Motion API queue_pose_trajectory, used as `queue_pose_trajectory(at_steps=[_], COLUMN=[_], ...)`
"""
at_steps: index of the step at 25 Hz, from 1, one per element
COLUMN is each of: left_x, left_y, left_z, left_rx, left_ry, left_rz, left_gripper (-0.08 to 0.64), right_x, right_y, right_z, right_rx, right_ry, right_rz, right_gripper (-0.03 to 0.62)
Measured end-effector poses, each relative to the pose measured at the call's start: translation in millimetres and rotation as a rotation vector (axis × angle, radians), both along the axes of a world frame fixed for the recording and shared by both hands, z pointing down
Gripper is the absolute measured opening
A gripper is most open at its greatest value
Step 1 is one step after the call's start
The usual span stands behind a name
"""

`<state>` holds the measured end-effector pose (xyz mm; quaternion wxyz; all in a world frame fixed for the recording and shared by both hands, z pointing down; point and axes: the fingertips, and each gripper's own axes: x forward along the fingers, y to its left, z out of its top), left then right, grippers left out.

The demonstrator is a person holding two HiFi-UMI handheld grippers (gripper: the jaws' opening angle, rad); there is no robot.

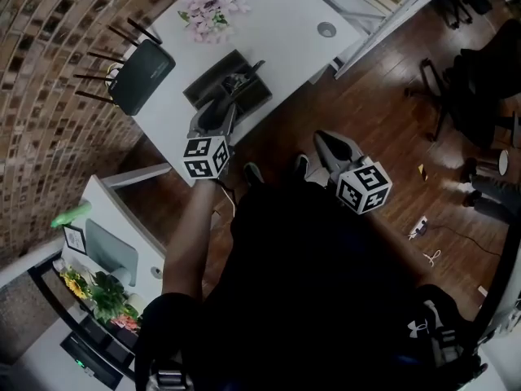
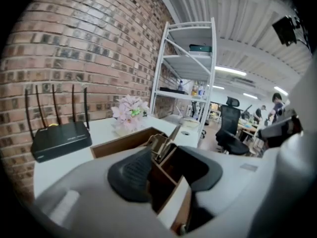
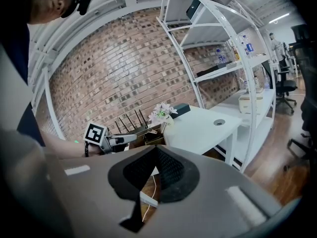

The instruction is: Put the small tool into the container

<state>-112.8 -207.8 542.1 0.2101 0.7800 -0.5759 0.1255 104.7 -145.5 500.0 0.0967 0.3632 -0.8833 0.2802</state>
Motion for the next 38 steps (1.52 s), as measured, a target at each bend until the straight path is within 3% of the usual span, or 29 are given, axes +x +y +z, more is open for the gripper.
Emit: queue_pose_trajectory(at_steps=[4, 8, 16, 21, 29, 38], left_x=[-1, 12, 29, 4, -37, -5], left_y=[33, 65, 124, 199, 316, 338], left_z=[-19, -39, -60, -60, -24, -57], left_rx=[0.01, 0.03, 0.052, 0.076, -0.006, 0.063], left_ry=[0.062, 0.118, 0.253, 0.282, 0.362, 0.381], left_rz=[-0.078, -0.094, -0.006, 0.055, 0.069, 0.106], left_gripper=[0.164, 0.163, 0.152, 0.146, 0.141, 0.117], right_x=[9, 1, -47, -90, -124, -115], right_y=[9, 19, 70, 127, 223, 243], right_z=[10, 11, -2, -1, 5, -14], right_rx=[-0.031, -0.036, 0.015, 0.035, 0.011, 0.077], right_ry=[-0.023, -0.042, -0.016, 0.021, 0.09, 0.075], right_rz=[-0.018, -0.049, -0.117, -0.045, -0.034, -0.056], right_gripper=[0.003, 0.003, 0.003, 0.003, 0.003, 0.003])
